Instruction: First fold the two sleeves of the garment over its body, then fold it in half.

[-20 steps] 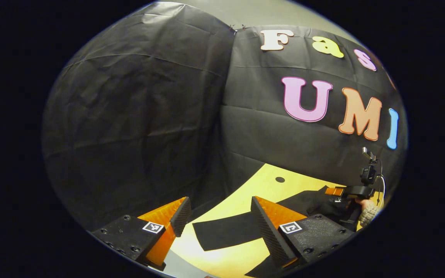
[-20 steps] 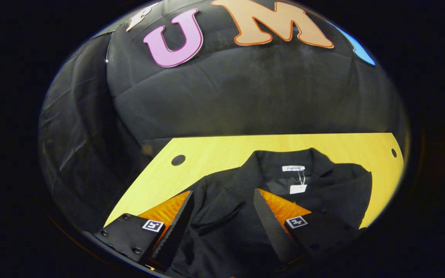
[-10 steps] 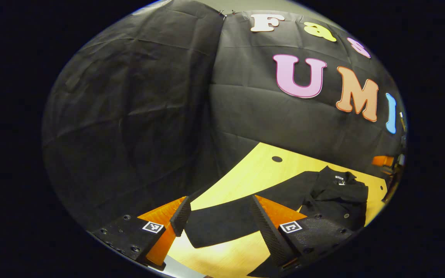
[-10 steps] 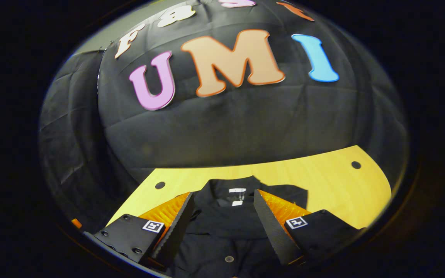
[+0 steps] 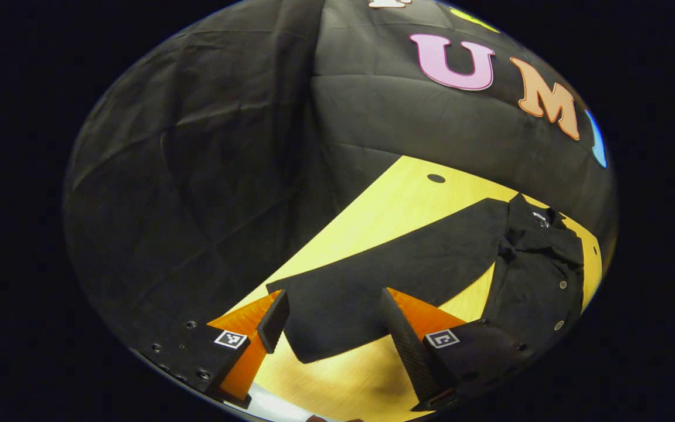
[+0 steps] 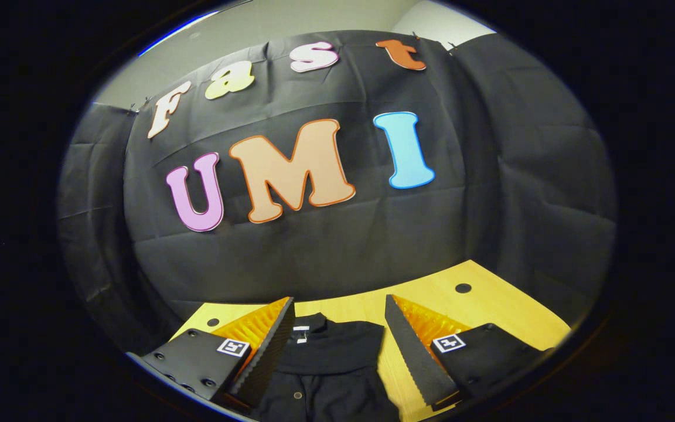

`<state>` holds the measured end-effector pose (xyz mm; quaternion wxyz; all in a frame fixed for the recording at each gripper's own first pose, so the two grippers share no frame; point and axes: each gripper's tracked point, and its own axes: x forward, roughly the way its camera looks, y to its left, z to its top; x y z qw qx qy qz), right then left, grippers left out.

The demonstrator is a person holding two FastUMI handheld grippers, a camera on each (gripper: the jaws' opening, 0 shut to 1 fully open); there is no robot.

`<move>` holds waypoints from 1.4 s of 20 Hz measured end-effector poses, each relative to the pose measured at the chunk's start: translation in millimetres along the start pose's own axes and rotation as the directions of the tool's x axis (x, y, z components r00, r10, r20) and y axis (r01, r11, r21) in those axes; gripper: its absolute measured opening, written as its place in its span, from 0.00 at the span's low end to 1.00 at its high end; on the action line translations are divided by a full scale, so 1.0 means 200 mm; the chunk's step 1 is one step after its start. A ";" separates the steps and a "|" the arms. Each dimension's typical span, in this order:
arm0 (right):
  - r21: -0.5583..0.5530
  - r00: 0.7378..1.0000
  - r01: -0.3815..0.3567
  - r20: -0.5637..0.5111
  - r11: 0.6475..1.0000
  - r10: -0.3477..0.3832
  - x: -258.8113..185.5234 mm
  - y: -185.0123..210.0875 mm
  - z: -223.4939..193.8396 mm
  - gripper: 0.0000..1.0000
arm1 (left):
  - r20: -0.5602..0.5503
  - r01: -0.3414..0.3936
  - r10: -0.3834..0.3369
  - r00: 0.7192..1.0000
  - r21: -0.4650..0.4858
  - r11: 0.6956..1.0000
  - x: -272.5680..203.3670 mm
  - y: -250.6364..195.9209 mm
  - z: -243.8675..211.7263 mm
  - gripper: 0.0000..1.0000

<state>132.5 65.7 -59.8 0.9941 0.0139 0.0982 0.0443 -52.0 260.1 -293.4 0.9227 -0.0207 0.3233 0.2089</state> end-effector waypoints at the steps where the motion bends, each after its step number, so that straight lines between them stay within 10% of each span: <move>1: -0.016 1.000 0.008 0.006 1.000 -0.008 -0.03 -0.03 0.00 0.97 | -0.012 -0.003 0.003 1.000 -0.004 1.000 0.02 0.00 -0.03 0.95; 22: -0.139 1.000 -0.006 -0.008 0.990 0.005 -0.22 0.01 -0.01 0.97 | -0.095 -0.022 0.022 0.995 -0.006 1.000 0.14 -0.02 -0.27 0.93; 28: -0.140 1.000 0.004 -0.011 0.990 -0.005 -0.25 -0.02 -0.02 0.97 | -0.109 0.026 -0.023 0.994 0.023 0.999 0.17 -0.13 -0.26 0.41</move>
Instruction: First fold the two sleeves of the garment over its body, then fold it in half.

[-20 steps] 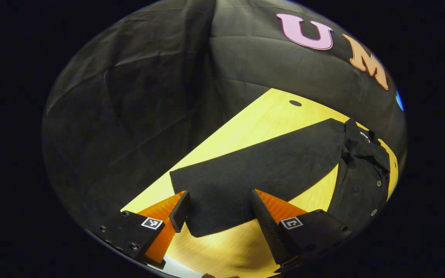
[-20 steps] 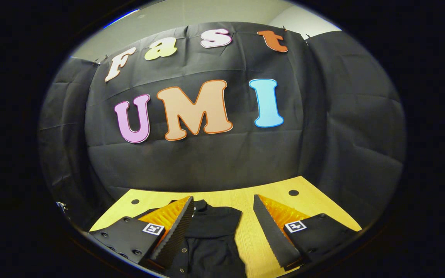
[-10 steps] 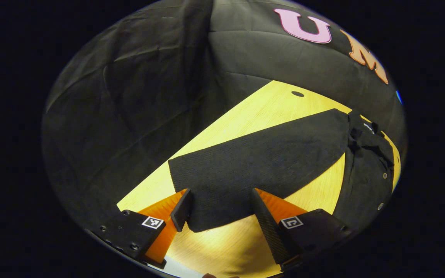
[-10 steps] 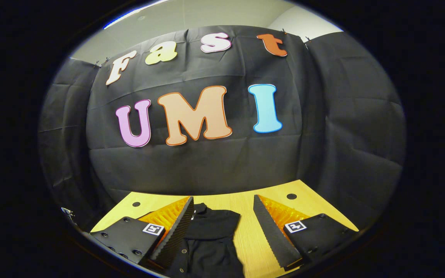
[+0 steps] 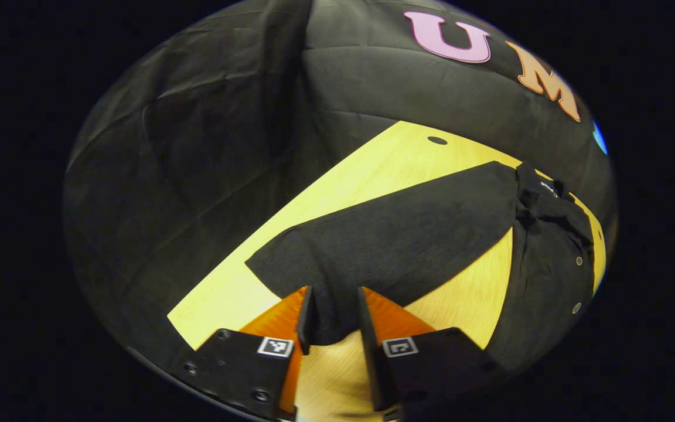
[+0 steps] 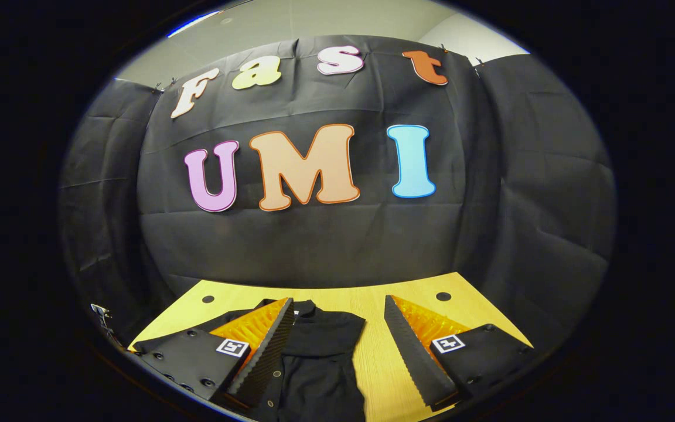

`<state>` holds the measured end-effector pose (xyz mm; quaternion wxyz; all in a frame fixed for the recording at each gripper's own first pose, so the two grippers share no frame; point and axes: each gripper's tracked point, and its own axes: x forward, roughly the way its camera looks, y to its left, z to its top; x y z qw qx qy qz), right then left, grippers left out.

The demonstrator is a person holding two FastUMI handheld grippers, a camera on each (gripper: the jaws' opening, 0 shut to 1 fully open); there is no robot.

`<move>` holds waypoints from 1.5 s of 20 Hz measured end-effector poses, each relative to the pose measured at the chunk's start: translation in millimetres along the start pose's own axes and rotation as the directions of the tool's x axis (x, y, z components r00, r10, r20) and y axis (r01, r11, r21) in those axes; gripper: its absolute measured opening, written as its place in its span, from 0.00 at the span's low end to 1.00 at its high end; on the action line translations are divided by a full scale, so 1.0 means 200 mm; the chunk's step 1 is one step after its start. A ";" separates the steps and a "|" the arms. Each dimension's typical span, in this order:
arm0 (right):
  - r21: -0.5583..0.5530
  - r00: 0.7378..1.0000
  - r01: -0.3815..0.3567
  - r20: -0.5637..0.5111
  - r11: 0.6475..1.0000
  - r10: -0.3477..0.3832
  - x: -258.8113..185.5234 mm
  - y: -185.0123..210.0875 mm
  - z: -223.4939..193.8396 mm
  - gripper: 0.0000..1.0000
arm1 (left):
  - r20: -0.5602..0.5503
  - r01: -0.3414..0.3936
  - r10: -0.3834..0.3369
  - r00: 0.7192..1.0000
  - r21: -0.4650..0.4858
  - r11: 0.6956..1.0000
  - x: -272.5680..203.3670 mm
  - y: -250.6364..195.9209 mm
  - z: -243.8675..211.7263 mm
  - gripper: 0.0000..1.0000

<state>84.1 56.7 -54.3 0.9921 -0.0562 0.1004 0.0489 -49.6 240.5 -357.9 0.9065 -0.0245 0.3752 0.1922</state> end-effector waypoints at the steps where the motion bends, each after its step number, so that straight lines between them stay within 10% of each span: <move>1: 0.000 1.000 0.005 0.002 1.000 -0.005 -0.01 -0.01 0.00 0.94 | -0.002 -0.003 0.003 1.000 0.001 1.000 0.01 0.00 0.00 0.31; 5: -0.004 1.000 0.031 -0.002 1.000 -0.031 -0.05 -0.07 -0.03 1.00 | -0.009 -0.005 0.005 1.000 0.031 1.000 0.02 -0.01 0.00 0.00; 18: 0.039 0.996 0.075 -0.053 0.996 -0.073 -0.09 -0.21 -0.22 0.97 | 0.072 0.052 -0.050 0.996 -0.021 0.998 -0.13 -0.13 0.39 0.00; 30: 0.126 0.984 0.088 -0.165 0.988 -0.067 -0.06 -0.38 -0.46 0.97 | 0.285 0.327 -0.396 0.873 0.260 0.908 -0.40 -1.28 1.08 0.00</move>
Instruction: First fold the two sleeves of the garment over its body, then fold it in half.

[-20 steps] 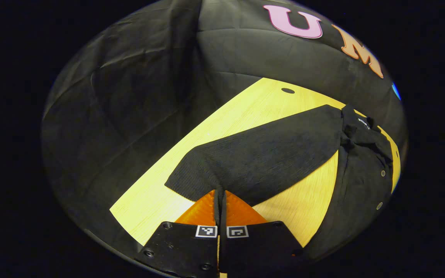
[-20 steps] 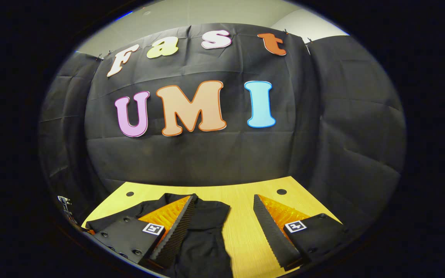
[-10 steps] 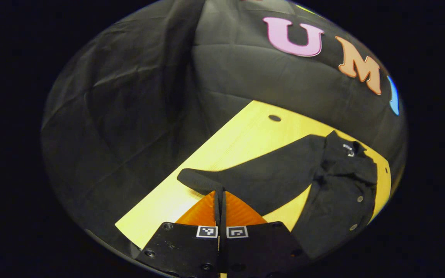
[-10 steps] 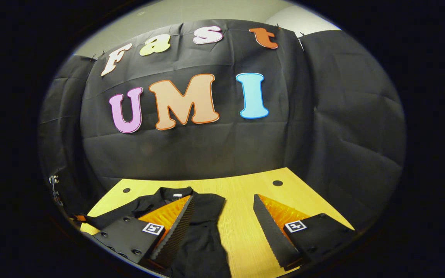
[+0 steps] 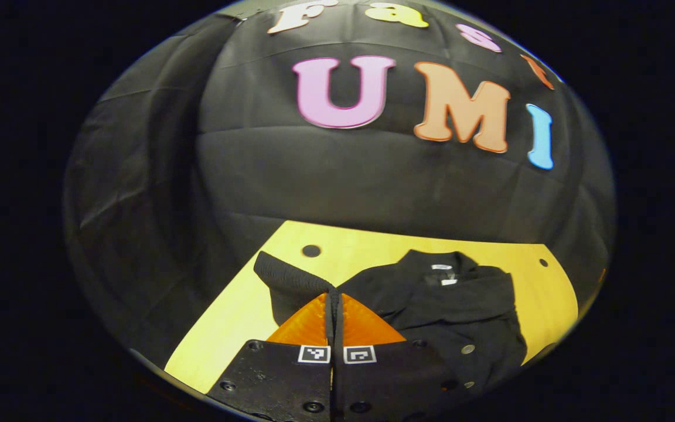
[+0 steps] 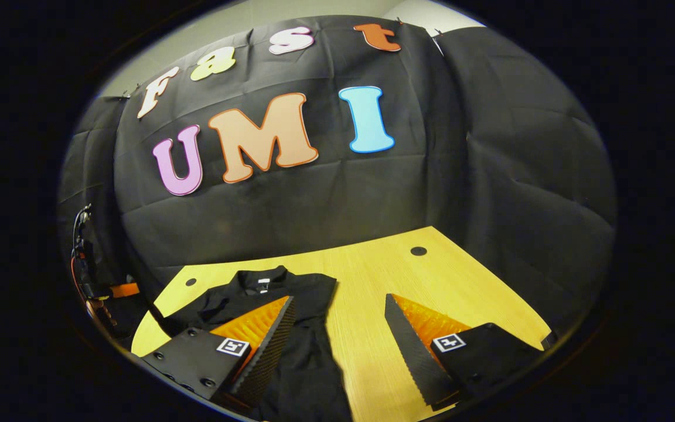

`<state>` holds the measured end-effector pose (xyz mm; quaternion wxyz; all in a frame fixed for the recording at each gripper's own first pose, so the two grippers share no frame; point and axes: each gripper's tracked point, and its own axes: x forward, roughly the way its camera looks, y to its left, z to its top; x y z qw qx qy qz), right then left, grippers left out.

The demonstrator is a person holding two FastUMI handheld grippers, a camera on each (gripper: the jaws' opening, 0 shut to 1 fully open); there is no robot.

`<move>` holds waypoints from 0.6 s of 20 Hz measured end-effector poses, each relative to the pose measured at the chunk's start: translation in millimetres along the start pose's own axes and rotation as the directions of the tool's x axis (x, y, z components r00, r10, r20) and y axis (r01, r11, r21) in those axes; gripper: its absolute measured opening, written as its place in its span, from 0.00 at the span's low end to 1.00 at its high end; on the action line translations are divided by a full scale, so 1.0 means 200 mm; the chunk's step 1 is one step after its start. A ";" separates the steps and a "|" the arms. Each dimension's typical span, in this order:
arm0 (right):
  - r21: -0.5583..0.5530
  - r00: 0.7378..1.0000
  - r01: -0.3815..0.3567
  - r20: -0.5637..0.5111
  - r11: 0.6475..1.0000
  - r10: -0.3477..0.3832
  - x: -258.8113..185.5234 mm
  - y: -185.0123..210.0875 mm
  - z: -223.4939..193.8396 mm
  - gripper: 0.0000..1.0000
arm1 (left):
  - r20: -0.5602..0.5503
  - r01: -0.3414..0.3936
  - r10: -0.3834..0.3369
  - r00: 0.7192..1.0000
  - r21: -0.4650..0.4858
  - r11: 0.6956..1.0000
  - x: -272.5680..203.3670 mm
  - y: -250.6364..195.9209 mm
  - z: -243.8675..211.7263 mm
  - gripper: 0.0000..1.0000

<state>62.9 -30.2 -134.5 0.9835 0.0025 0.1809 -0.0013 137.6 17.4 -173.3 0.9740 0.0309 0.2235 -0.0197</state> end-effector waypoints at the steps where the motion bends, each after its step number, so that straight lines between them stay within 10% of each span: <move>1: 0.003 1.000 0.004 -0.006 1.000 -0.004 0.01 -0.03 -0.01 0.97 | 0.024 0.034 -0.034 0.999 0.023 0.999 0.04 -0.12 0.05 0.00; 12: 0.034 0.994 0.016 -0.111 0.999 -0.012 0.03 -0.26 -0.19 0.98 | 0.005 0.327 -0.328 0.945 0.060 0.943 0.20 -1.22 0.06 0.00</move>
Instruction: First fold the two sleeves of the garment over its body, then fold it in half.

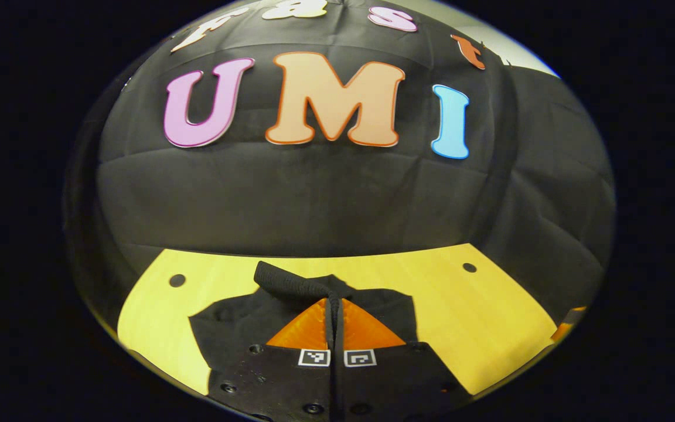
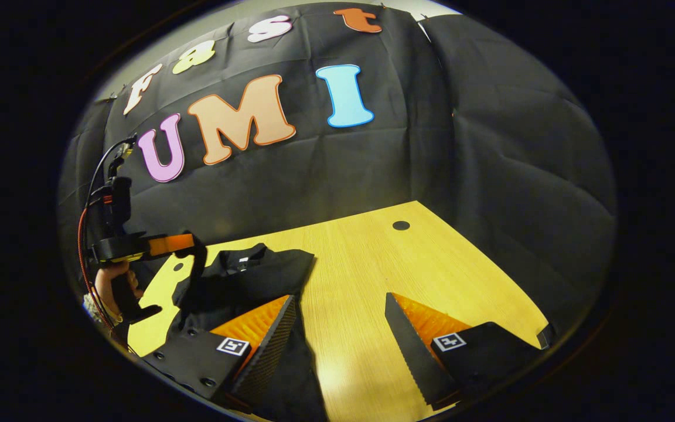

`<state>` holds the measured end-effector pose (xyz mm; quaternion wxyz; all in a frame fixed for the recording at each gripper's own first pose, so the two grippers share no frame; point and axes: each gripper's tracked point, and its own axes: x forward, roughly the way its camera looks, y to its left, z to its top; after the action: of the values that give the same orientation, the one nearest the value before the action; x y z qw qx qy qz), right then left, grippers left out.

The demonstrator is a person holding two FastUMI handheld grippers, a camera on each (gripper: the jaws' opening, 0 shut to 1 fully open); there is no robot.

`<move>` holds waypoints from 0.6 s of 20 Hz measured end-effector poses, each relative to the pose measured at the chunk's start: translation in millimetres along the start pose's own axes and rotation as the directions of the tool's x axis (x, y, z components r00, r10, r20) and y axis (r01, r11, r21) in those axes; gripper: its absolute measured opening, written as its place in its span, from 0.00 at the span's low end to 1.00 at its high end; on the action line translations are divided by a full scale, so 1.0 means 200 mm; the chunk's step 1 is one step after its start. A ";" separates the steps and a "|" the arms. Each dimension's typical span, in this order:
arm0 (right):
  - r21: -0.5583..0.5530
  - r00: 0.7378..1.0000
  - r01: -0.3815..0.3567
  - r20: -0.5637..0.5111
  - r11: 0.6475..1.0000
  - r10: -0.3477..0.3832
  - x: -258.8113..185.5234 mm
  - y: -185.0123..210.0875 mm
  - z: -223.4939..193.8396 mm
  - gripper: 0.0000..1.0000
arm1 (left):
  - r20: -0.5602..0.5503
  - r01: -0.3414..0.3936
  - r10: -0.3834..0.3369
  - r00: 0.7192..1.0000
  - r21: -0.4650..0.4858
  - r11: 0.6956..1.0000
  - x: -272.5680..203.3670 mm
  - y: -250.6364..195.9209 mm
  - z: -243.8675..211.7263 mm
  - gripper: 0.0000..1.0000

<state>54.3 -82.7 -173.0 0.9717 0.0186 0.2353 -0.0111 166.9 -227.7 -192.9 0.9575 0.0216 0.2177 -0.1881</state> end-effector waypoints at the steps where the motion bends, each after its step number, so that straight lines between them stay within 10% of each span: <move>1: 0.009 1.000 -0.001 -0.009 1.000 0.001 0.00 -0.02 -0.02 0.98 | 0.001 0.011 -0.011 1.000 0.001 1.000 0.03 -0.07 -0.01 0.00; 12: 0.064 0.992 -0.022 -0.121 0.998 0.029 0.03 -0.17 -0.24 0.98 | -0.129 0.030 -0.047 0.990 -0.128 0.991 0.30 -0.33 -0.32 0.00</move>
<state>37.3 -113.9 -220.2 0.9545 0.0526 0.2933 -0.0049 166.8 -302.2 -273.4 0.9366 -0.0306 0.2924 -0.1907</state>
